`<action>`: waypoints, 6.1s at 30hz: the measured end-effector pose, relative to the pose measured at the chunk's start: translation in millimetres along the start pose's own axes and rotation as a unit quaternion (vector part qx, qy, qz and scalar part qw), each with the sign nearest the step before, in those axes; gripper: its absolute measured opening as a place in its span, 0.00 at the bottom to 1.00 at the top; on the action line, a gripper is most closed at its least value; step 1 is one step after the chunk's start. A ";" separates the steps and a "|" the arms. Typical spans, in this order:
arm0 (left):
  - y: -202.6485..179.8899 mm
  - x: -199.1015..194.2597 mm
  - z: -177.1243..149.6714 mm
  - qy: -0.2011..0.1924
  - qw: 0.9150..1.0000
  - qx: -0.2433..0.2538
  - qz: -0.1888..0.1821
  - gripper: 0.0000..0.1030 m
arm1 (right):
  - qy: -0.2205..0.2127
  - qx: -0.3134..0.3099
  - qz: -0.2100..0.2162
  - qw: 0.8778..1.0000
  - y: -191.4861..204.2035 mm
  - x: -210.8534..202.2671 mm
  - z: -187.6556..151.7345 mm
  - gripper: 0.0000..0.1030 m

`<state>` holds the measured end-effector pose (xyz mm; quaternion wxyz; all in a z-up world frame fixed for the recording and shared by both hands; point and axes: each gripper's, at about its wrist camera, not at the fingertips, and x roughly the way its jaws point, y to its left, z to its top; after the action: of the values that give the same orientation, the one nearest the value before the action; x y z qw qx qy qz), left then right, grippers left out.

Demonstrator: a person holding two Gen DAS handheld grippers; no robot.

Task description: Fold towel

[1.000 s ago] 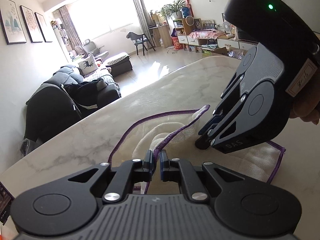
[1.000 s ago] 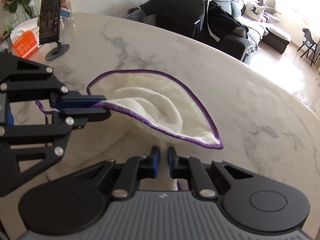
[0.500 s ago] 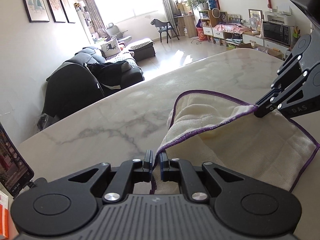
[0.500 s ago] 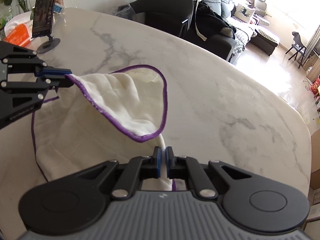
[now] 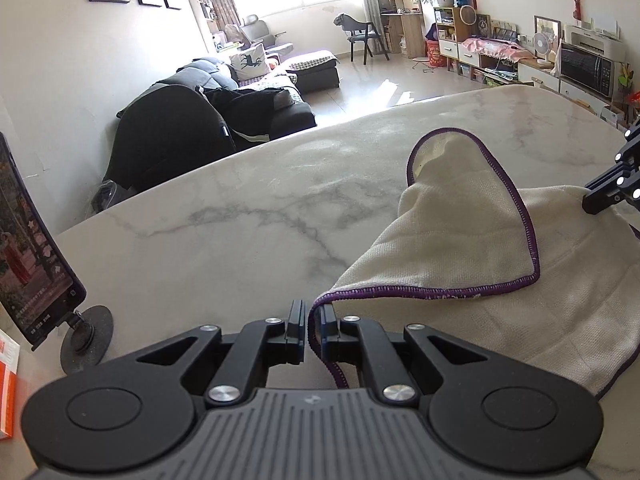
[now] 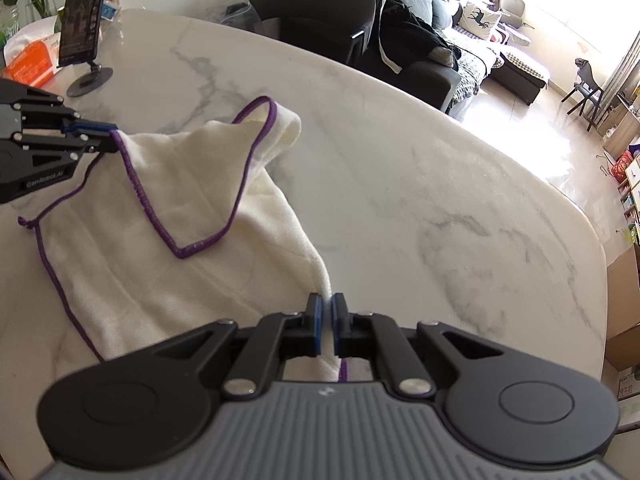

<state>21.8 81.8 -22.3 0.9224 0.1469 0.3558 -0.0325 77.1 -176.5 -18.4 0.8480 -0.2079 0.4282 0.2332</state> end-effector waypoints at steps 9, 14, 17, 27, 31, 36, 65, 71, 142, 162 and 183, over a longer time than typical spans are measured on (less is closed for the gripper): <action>9.4 -3.0 -3.0 0.015 1.000 -0.003 0.009 0.49 | 0.000 -0.009 0.021 1.000 8.1 -9.1 2.0 0.20; 9.2 -9.5 -3.6 0.004 1.000 0.006 -0.027 0.60 | 0.001 -0.009 0.032 0.999 10.6 -10.3 5.2 0.35; 3.6 -14.0 -2.7 -0.014 0.999 0.026 -0.035 0.67 | 0.001 -0.005 0.036 0.999 9.6 -6.7 8.4 0.38; -39.4 -19.2 3.2 -0.072 0.989 0.113 -0.067 0.67 | 0.005 0.010 0.050 0.999 6.5 5.4 19.0 0.38; -51.5 -14.6 10.2 -0.079 0.987 0.110 -0.089 0.67 | 0.006 0.015 0.056 0.998 5.2 10.3 23.3 0.38; -61.2 -7.8 16.5 -0.072 0.986 0.104 -0.108 0.67 | 0.007 0.022 0.063 0.998 3.6 16.3 28.6 0.32; -15.4 24.3 74.3 0.062 0.942 -0.176 -0.280 0.63 | -0.080 -0.123 0.083 0.986 81.4 -21.5 15.1 0.05; -17.8 33.6 60.6 0.080 0.948 -0.164 -0.261 0.18 | -0.082 -0.146 0.102 0.981 95.0 -23.9 11.0 0.07; 15.2 -15.7 -18.3 0.011 0.954 -0.168 -0.248 0.71 | -0.044 0.146 0.180 0.972 26.7 28.0 60.5 0.06; 12.0 -10.8 -11.7 0.030 0.965 -0.141 -0.220 0.72 | -0.059 0.128 0.018 0.990 -31.0 27.9 53.8 0.06; 0.2 -2.2 -2.0 0.044 0.972 -0.102 -0.206 0.76 | -0.056 0.106 -0.078 0.990 -70.9 44.4 54.5 0.06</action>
<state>18.8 82.4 -22.2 0.8891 -0.0232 0.4205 -0.1791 175.3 -193.8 -14.3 0.9035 -0.1364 0.3845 0.1315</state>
